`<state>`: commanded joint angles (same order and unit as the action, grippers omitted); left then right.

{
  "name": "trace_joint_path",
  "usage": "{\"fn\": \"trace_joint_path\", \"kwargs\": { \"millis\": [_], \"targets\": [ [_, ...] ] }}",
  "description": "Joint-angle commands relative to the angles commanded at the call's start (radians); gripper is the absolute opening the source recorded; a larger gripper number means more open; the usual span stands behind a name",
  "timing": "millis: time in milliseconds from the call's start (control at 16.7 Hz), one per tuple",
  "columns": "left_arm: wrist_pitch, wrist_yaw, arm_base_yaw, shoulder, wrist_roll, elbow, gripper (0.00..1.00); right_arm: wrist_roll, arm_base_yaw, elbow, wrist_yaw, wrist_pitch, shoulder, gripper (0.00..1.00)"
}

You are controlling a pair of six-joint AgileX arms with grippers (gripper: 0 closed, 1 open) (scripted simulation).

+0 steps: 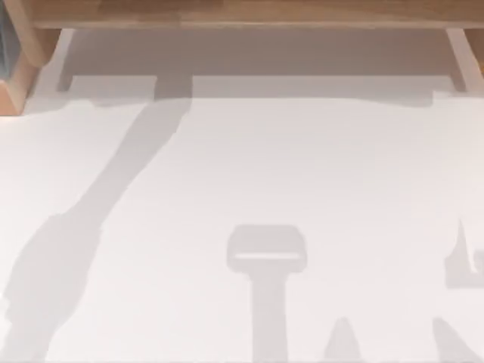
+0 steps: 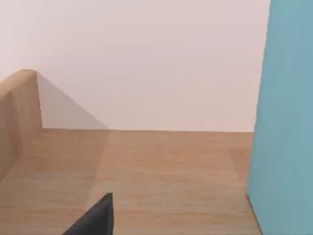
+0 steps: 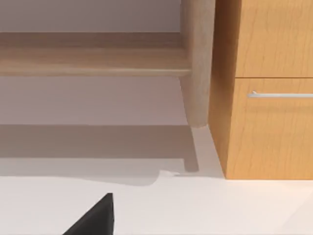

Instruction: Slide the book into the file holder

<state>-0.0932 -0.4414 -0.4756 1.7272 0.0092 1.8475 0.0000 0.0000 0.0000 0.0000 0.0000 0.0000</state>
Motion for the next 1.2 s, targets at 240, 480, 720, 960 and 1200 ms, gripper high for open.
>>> {"fn": "trace_joint_path", "kwargs": {
  "millis": [240, 480, 720, 960, 1200],
  "targets": [
    [-0.012, -0.055, -0.059, 0.210, 0.001, 0.220, 1.00, 0.000, 0.000, 0.000, 0.000, 0.000, 0.000, 1.00],
    [-0.015, -0.073, -0.079, 0.280, 0.001, 0.289, 1.00, 0.000, 0.000, 0.000, 0.000, 0.000, 0.000, 1.00],
    [-0.015, -0.071, -0.074, 0.278, 0.001, 0.284, 1.00, 0.000, 0.000, 0.000, 0.000, 0.000, 0.000, 1.00],
    [-0.034, -0.063, -0.070, 0.317, 0.001, 0.345, 1.00, 0.000, 0.000, 0.000, 0.000, 0.000, 0.000, 1.00],
    [-0.066, -0.051, -0.059, 0.372, 0.000, 0.431, 1.00, 0.000, 0.000, 0.000, 0.000, 0.000, 0.000, 1.00]
  ]
}}
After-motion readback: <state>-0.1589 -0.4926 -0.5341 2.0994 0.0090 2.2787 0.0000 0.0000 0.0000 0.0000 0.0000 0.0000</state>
